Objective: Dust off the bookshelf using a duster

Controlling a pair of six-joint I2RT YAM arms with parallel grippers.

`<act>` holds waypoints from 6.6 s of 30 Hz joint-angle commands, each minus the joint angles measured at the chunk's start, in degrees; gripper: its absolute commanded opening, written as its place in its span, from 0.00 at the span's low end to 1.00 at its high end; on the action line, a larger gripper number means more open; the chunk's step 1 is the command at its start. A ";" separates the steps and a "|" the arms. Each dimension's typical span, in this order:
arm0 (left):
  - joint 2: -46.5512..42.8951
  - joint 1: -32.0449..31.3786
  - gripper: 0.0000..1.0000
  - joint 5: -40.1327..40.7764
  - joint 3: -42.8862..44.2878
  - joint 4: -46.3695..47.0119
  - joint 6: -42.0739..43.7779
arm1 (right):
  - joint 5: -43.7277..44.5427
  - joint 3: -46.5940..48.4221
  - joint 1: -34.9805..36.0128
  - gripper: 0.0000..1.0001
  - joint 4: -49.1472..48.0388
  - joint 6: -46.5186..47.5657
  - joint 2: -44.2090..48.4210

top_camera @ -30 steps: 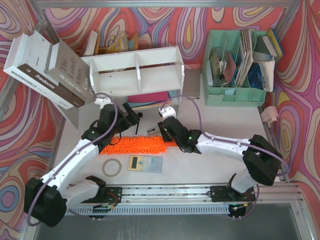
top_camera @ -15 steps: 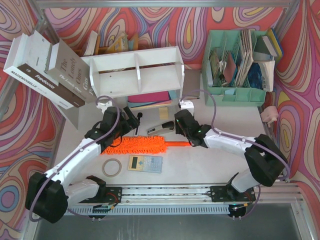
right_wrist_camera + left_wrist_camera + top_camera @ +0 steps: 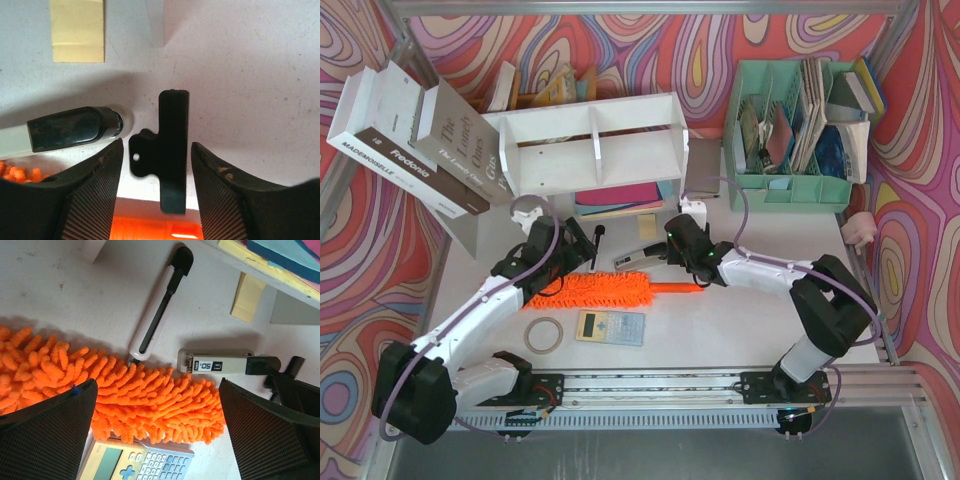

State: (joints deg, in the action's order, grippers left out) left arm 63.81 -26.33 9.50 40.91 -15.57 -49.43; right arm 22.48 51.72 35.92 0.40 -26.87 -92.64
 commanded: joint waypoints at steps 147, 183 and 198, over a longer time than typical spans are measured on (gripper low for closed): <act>-4.13 2.95 0.00 20.24 -12.23 5.97 -25.85 | -22.43 0.36 23.10 0.50 0.46 35.05 5.41; -7.90 3.04 0.00 13.01 -16.45 8.95 -38.82 | -19.48 0.46 23.23 0.54 -2.63 28.89 -3.21; -12.42 3.04 0.00 12.45 -16.93 3.11 -39.87 | -16.84 2.02 23.23 0.21 -2.97 29.69 -3.00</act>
State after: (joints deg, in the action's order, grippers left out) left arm 52.21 -23.44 23.73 24.84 -10.72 -87.66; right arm 3.86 51.94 59.37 -1.78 3.18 -96.49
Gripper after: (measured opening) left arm 0.271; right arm 0.341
